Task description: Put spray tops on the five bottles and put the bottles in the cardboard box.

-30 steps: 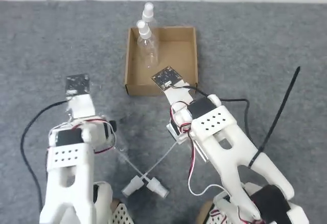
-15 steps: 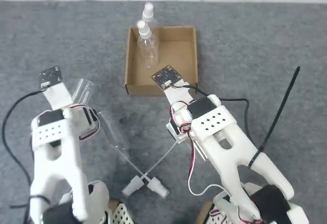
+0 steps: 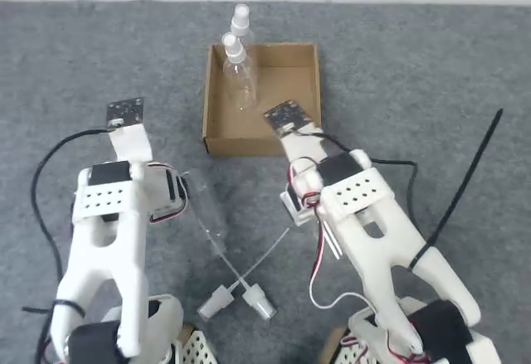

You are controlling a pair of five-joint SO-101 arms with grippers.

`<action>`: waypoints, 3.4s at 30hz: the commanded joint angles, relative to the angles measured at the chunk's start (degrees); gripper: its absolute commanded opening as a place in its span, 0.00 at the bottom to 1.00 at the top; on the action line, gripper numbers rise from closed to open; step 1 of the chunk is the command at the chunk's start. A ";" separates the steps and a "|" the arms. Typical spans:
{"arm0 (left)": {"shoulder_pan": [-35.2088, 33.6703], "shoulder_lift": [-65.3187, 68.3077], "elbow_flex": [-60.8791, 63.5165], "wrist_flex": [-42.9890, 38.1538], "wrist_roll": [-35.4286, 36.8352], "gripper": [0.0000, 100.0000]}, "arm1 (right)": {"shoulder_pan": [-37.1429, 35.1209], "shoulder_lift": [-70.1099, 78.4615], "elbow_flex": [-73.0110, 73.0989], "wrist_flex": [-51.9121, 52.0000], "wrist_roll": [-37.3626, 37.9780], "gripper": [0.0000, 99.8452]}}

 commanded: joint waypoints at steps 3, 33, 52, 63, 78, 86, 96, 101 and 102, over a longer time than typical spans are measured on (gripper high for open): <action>0.44 -7.65 -5.14 8.79 -14.59 0.21 | 4.35 -3.65 -3.87 -1.45 -2.73 0.10; 32.62 -11.08 7.60 15.82 -38.33 0.20 | 10.24 -3.03 -3.52 -6.90 -5.98 0.10; 46.51 -11.08 12.35 10.29 -38.15 0.20 | 10.33 -3.03 -3.52 -6.90 -5.89 0.10; 46.51 -10.99 15.52 5.80 -38.42 0.20 | 10.33 -3.12 -3.52 -6.90 -5.89 0.10; 46.07 -10.99 17.27 3.16 -38.07 0.07 | 10.33 -3.03 -3.52 -6.90 -5.89 0.10; 45.98 -10.99 17.27 3.08 -34.73 0.03 | 10.33 -3.56 -3.52 -6.81 -5.89 0.10; 34.90 -11.43 16.40 0.53 -34.73 0.01 | 11.65 -3.56 -3.52 -6.90 -5.89 0.10; 33.93 -11.25 15.52 0.35 -34.73 0.03 | 11.74 -3.56 -3.60 -6.90 -5.89 0.10; 33.93 -11.43 15.52 0.35 -34.64 0.05 | 11.74 -3.56 -3.60 -6.90 -5.89 0.10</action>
